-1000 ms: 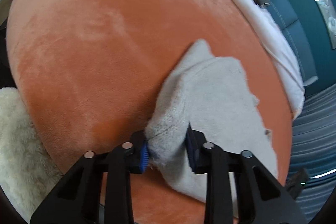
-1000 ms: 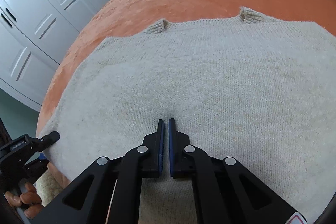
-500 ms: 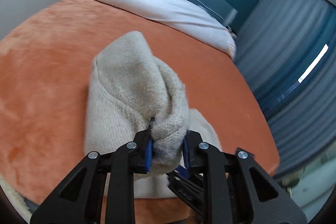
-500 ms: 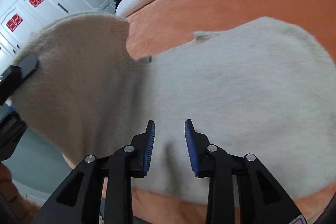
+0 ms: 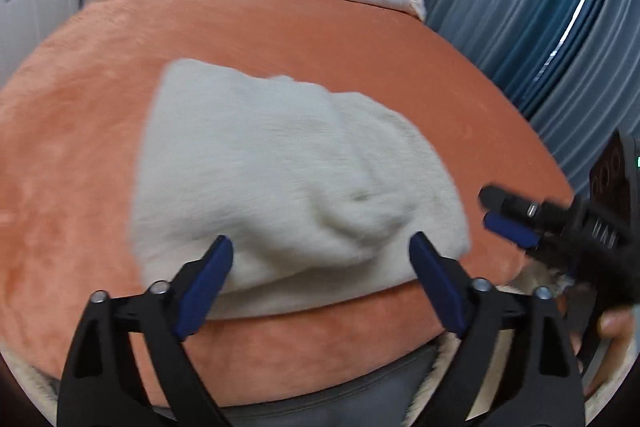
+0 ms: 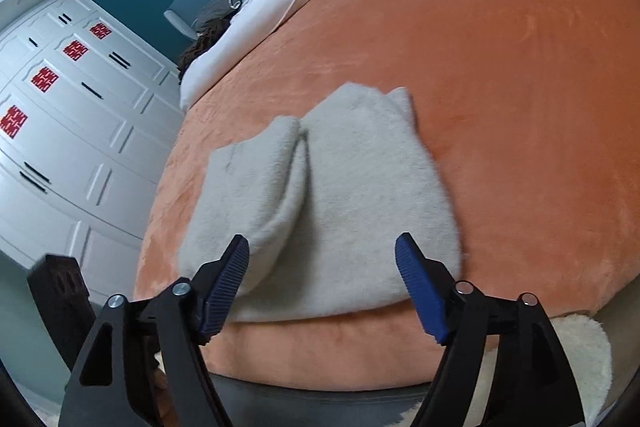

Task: Fold small clothes
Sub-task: 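Lift the gripped sweater edge with both tools and fold it over the body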

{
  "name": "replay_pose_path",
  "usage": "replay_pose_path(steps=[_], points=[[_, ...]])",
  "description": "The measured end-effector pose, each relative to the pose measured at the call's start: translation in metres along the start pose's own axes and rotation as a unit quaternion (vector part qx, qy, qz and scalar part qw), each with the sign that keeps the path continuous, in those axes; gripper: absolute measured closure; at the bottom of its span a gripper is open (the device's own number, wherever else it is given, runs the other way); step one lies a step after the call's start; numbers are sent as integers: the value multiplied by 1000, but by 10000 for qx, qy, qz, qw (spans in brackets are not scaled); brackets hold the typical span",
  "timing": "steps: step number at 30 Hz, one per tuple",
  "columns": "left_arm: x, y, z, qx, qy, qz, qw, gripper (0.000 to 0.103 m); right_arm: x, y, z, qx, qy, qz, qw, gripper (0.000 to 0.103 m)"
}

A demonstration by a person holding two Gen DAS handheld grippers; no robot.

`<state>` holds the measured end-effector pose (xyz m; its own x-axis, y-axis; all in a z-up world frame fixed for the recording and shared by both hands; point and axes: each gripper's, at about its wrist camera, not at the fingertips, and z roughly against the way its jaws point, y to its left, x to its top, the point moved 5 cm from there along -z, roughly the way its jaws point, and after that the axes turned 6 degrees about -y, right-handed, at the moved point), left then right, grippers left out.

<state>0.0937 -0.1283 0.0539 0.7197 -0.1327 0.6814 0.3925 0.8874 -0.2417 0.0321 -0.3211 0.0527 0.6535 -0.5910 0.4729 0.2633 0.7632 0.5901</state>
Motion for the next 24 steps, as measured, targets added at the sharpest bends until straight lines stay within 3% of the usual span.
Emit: replay_pose_path(steps=[5, 10, 11, 12, 13, 14, 15, 17, 19, 21, 22, 24], points=[[-26, 53, -12, 958, 403, -133, 9945, 14, 4, 33, -58, 84, 548, -147, 9984, 23], [-44, 74, -28, 1253, 600, -248, 9900, 16, -13, 64, -100, -281, 1020, 306, 9939, 23], [-42, 75, -30, 1261, 587, -264, 9899, 24, -16, 68, -106, -379, 1078, 439, 9925, 29], [-45, 77, -29, 1156, 623, -202, 9911, 39, -18, 72, -111, -498, 1096, 607, 9909, 38], [-44, 76, -27, 1016, 634, -104, 9927, 47, -18, 77, -113, -609, 1083, 778, 9892, 64], [-45, 77, -24, 870, 627, 29, 9942, 65, -16, 83, -112, -651, 1030, 933, 9881, 79], [-42, 79, -21, 859, 629, 155, 9942, 81, -8, 91, -102, -502, 870, 974, 9902, 80], [-40, 82, -12, 763, 604, 408, 9944, 90, 15, 111, -68, 125, 337, 884, 9954, 84], [-37, 84, -1, 433, 526, 720, 9951, 92, 34, 121, -27, 647, -153, 785, 9947, 85], [-32, 78, 3, 259, 477, 702, 9961, 94, 42, 113, -1, 540, -484, 864, 9936, 85], [-32, 71, 1, 259, 511, 602, 9965, 94, 40, 95, 4, 270, -559, 911, 9939, 85], [-37, 61, -10, 279, 663, 468, 9963, 94, 27, 45, -14, -550, -288, 936, 9937, 85]])
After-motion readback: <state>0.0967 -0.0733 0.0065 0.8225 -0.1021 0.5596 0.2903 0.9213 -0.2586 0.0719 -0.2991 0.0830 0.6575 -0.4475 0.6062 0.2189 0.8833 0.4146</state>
